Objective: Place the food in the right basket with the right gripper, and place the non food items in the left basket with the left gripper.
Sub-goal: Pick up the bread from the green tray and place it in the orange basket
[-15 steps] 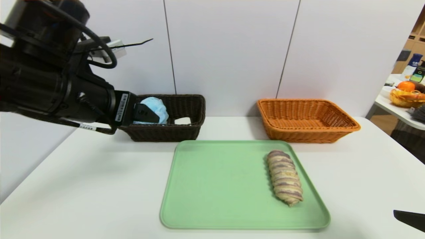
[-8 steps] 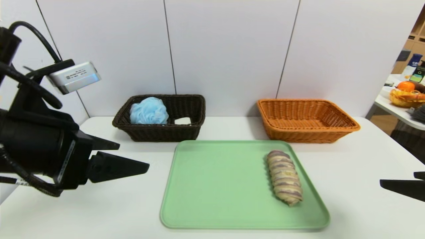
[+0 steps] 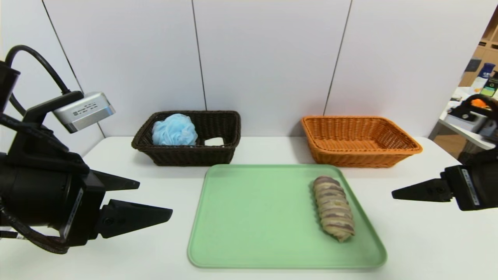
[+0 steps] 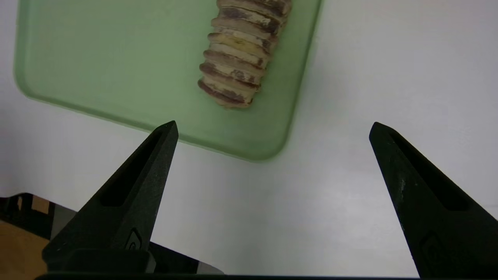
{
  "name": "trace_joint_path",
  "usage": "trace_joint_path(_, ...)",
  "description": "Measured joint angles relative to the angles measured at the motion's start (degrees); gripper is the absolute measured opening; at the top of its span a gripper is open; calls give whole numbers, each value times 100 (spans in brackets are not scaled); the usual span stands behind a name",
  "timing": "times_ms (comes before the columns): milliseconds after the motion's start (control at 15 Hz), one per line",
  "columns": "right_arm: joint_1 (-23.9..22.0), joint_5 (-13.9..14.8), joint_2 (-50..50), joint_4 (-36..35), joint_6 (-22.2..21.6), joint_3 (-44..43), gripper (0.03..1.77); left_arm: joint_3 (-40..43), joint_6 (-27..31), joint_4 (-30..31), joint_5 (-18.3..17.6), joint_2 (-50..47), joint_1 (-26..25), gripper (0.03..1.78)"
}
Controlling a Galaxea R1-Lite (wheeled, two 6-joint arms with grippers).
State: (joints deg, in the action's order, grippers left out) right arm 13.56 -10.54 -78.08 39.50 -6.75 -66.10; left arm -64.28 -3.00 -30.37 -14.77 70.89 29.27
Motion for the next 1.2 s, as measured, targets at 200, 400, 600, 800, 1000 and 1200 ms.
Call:
trace_joint_path(200, 588, 330, -773, 389, -250, -639, 170, 1, 5, 61, 17, 118, -6, 169)
trace_joint_path(400, 1058, 857, -1470, 813, -573, -1198, 170, 4, 2, 74, 20, 267, -9, 169)
trace_joint_path(600, 1403, 1326, -2035, 1117, -1115, -1640, 170, 6, 2, 258, 11, 364, -9, 169)
trace_joint_path(800, 1593, 1527, -2504, 1168, -1804, -1871, 170, 6, 6, 265, 15, 439, -9, 169)
trace_joint_path(1000, 1646, 1724, -2905, 1157, -2291, -1971, 170, 4, 16, 267, 20, 488, -9, 169)
trace_joint_path(1200, 1703, 1864, -3231, 1126, -2503, -2066, 170, 0, -2, 396, 12, 527, -11, 169)
